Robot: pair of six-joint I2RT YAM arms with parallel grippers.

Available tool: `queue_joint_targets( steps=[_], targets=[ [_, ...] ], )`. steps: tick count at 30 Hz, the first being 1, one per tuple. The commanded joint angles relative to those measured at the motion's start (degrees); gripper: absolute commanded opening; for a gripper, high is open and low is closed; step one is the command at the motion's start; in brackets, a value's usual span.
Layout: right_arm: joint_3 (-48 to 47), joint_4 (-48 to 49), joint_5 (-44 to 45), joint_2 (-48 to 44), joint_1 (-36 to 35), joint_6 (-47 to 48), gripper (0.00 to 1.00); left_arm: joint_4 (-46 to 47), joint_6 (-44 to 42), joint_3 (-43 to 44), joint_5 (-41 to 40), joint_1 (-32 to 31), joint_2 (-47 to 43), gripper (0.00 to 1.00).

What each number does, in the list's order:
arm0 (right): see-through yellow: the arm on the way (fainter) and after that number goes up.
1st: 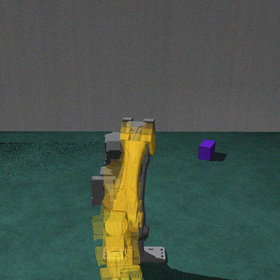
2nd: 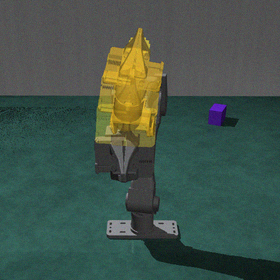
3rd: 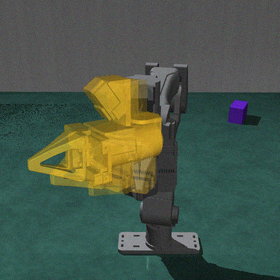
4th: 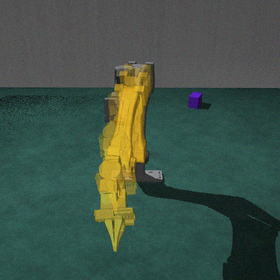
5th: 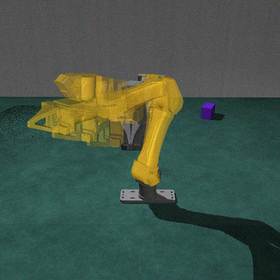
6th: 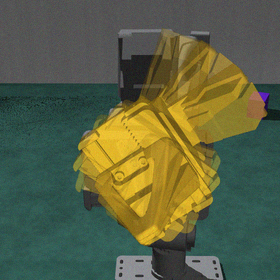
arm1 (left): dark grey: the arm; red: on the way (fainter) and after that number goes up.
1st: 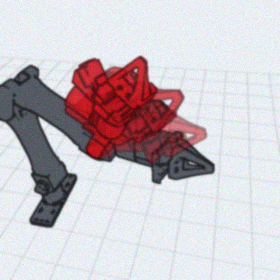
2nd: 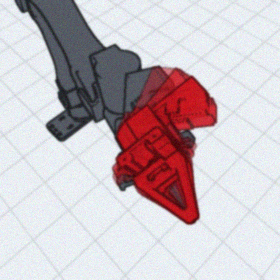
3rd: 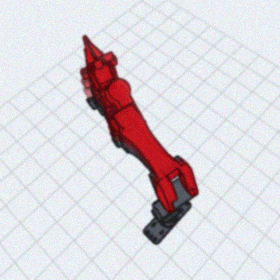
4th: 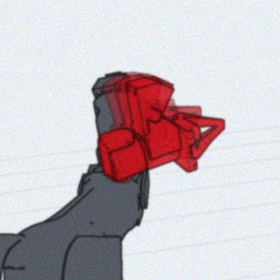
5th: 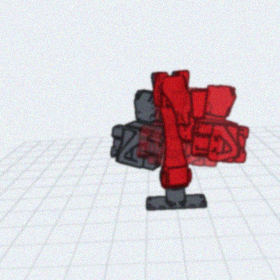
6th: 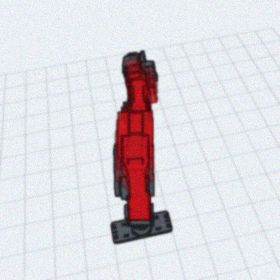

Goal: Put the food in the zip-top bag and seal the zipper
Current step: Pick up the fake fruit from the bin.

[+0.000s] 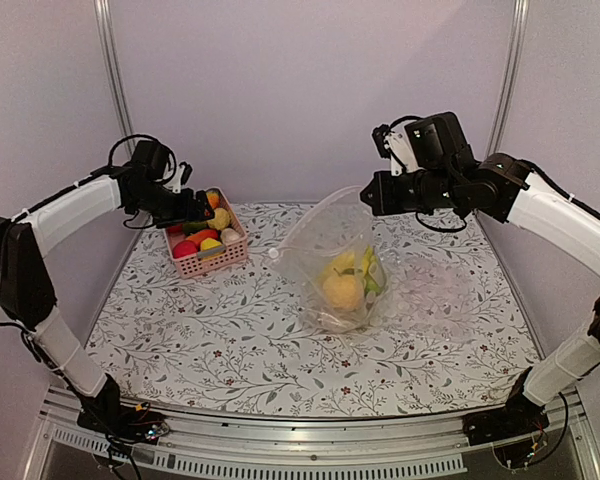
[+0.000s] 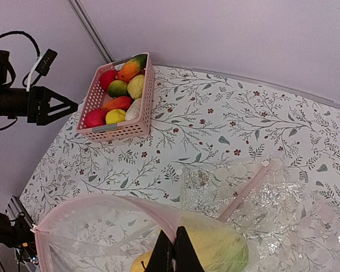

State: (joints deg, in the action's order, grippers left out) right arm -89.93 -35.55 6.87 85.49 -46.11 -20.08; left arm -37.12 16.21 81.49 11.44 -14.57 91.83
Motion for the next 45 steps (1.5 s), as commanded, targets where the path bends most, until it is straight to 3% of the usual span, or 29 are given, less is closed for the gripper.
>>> queue_joint_targets(
  steps=[1,7,11,30,41,45],
  targets=[
    [0.19,1.05,0.07,-2.29,0.12,0.28,0.0,0.17,0.01,-0.03,-7.45,2.37,4.97,0.89],
    [0.43,1.08,0.06,-2.73,0.08,0.43,0.0,-0.17,-0.97,0.98,-9.36,4.46,9.76,0.65],
    [1.1,1.42,0.21,-3.17,0.1,0.3,0.0,-0.26,-1.22,0.86,-10.63,5.67,11.15,0.59],
    [2.39,2.59,-0.37,-3.65,0.13,-0.05,0.0,-2.97,-2.61,4.99,-14.08,5.98,19.7,0.56],
    [2.57,3.24,-0.87,-3.19,0.06,-0.3,0.0,-2.21,-3.52,6.13,-7.37,4.99,22.47,0.6],
    [2.48,3.35,-1.07,-2.8,0.06,-0.5,0.0,-2.38,-3.82,7.25,-9.17,4.29,23.26,0.61]
  ],
)
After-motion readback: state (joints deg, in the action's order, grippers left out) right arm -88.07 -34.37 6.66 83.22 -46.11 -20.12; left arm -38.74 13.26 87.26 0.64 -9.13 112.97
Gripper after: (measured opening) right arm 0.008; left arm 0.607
